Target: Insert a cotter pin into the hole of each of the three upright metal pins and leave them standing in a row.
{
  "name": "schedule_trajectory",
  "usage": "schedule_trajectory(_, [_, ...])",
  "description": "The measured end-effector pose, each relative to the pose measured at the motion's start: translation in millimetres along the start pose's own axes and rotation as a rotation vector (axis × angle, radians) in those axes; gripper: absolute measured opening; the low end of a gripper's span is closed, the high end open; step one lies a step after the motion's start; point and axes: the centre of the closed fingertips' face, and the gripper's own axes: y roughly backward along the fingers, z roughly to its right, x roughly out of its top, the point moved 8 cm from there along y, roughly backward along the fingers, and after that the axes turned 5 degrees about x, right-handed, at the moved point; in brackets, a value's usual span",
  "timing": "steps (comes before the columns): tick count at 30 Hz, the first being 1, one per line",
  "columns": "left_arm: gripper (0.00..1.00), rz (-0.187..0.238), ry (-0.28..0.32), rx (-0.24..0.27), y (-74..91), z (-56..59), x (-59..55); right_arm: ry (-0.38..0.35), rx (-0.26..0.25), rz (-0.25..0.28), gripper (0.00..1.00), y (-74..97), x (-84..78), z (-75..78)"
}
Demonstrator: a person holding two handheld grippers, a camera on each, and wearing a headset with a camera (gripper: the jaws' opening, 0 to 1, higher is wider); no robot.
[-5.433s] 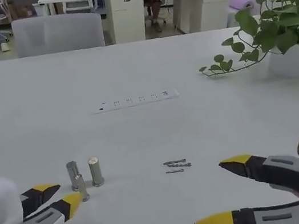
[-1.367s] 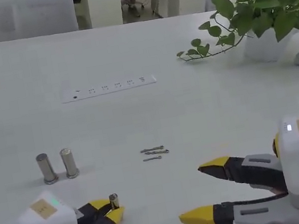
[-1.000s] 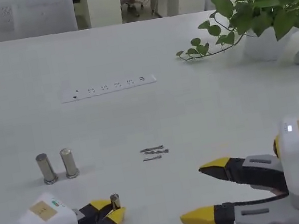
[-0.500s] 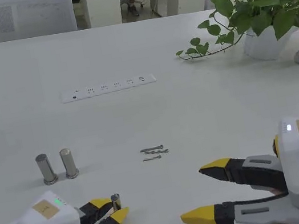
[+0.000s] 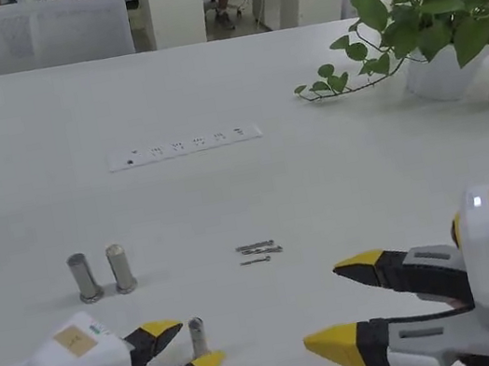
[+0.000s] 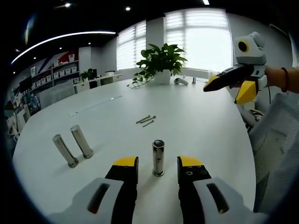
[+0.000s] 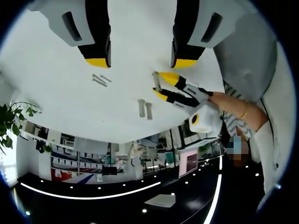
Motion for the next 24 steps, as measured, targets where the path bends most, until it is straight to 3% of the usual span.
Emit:
schedule_trajectory(8, [0.46,0.023,0.062,0.011,11.9,-3.5,6.6,-0.024,0.000,-0.024,0.48,-5.2,4.1,17.3])
schedule_trajectory(12, [0.52,0.017,0.070,0.032,18.1,-5.5,7.9,0.002,0.003,-0.064,0.44,-9.7,1.5,28.5])
schedule_trajectory(24, [0.67,0.016,0.082,0.061,36.3,-3.7,8.9,0.021,0.047,-0.111,0.38,-30.8,3.6,50.0])
